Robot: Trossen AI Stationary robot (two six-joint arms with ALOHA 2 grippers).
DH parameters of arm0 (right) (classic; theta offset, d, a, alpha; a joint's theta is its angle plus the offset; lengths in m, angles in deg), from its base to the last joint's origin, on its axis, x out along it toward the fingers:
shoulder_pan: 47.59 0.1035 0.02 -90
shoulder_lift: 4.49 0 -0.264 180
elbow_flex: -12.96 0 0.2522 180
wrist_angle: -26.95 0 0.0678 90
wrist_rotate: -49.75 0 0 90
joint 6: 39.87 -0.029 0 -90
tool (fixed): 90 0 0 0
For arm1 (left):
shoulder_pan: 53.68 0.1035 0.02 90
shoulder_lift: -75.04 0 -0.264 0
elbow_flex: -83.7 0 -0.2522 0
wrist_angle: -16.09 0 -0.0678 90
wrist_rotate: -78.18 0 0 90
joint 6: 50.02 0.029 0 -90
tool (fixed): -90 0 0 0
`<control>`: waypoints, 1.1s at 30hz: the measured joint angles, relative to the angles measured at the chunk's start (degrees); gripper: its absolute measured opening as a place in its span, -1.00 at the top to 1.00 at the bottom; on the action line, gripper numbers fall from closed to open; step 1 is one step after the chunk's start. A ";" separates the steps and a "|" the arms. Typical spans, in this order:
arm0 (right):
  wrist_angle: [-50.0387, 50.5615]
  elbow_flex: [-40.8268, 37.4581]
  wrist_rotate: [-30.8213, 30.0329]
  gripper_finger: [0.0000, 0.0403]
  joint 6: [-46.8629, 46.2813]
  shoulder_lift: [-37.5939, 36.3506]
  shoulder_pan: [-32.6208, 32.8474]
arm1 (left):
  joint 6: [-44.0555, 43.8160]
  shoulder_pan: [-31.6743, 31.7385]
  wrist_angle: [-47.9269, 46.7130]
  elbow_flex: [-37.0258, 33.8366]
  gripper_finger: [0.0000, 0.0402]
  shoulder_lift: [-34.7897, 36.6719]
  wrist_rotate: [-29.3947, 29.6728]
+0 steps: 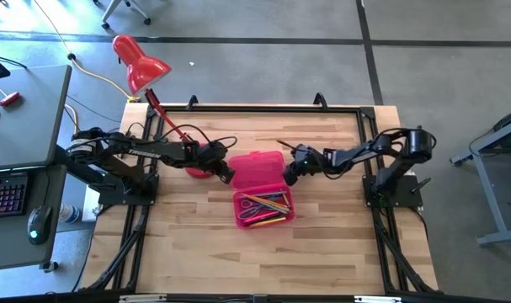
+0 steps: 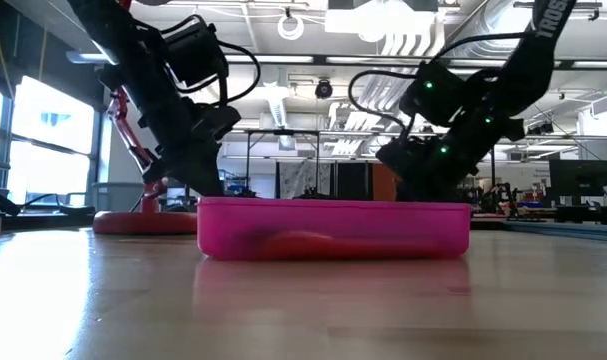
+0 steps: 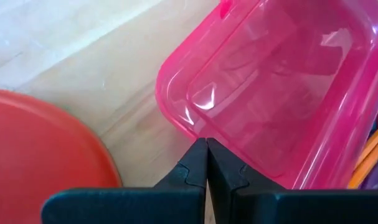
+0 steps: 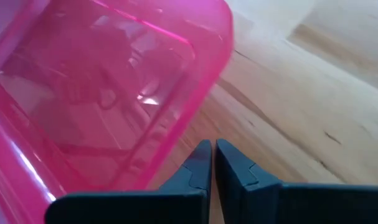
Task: Pick & place school supplies into a supply box
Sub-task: Close the pink supply box
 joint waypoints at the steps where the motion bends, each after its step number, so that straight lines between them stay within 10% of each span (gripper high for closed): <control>1: -0.03 0.73 0.30 1.00 0.26 0.89 -0.16 | 0.27 0.00 0.09 0.00 0.80 0.00 0.07; 11: -2.28 3.32 4.63 1.00 5.23 2.47 -2.74 | 6.61 -3.65 4.12 0.00 0.80 1.16 -2.57; 33: -9.08 3.10 3.34 1.00 12.47 2.73 -0.42 | 11.08 -32.83 14.36 2.95 0.80 -5.22 3.96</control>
